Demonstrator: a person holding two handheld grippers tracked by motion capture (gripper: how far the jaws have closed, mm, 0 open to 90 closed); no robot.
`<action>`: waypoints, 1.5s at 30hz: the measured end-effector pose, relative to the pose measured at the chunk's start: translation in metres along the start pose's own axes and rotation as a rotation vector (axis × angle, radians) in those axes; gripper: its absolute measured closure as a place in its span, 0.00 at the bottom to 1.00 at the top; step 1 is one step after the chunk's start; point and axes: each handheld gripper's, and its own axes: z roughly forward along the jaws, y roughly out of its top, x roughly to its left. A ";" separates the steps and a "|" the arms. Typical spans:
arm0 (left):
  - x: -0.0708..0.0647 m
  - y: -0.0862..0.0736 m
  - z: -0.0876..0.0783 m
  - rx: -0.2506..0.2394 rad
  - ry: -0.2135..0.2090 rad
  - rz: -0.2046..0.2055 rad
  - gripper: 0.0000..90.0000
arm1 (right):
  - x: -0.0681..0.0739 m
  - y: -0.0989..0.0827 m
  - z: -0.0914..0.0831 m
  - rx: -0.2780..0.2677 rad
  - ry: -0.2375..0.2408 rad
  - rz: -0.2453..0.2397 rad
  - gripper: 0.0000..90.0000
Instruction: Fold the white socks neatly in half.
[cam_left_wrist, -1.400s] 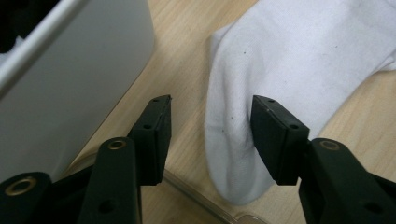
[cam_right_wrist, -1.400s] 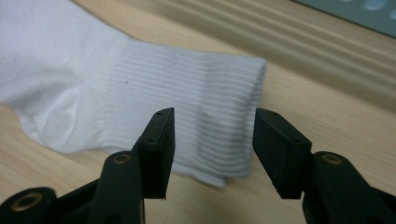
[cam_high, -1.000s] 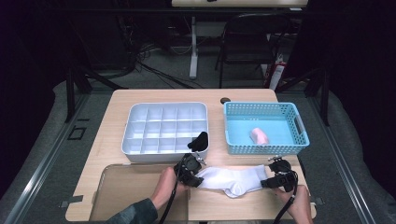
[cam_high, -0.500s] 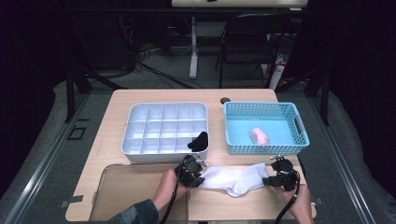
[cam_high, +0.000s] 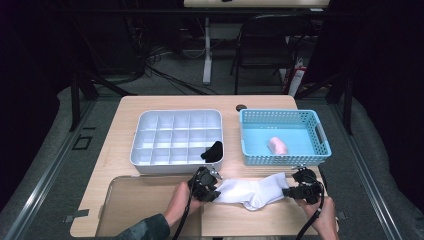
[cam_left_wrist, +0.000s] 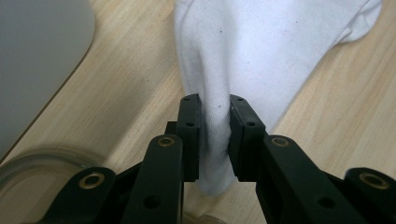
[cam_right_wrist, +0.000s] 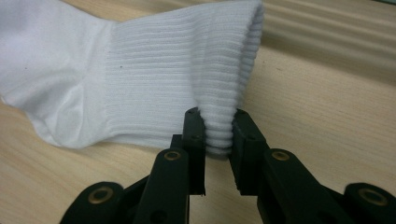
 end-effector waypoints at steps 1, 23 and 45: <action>0.000 0.000 0.000 -0.003 0.000 -0.003 0.85 | 0.000 0.000 -0.001 0.000 0.003 -0.005 0.87; -0.002 0.000 0.001 -0.012 -0.015 -0.005 0.85 | 0.020 0.004 -0.025 -0.080 0.050 -0.079 0.87; -0.003 0.002 0.003 -0.023 -0.053 -0.033 0.86 | 0.022 0.009 -0.018 -0.086 0.114 -0.070 0.87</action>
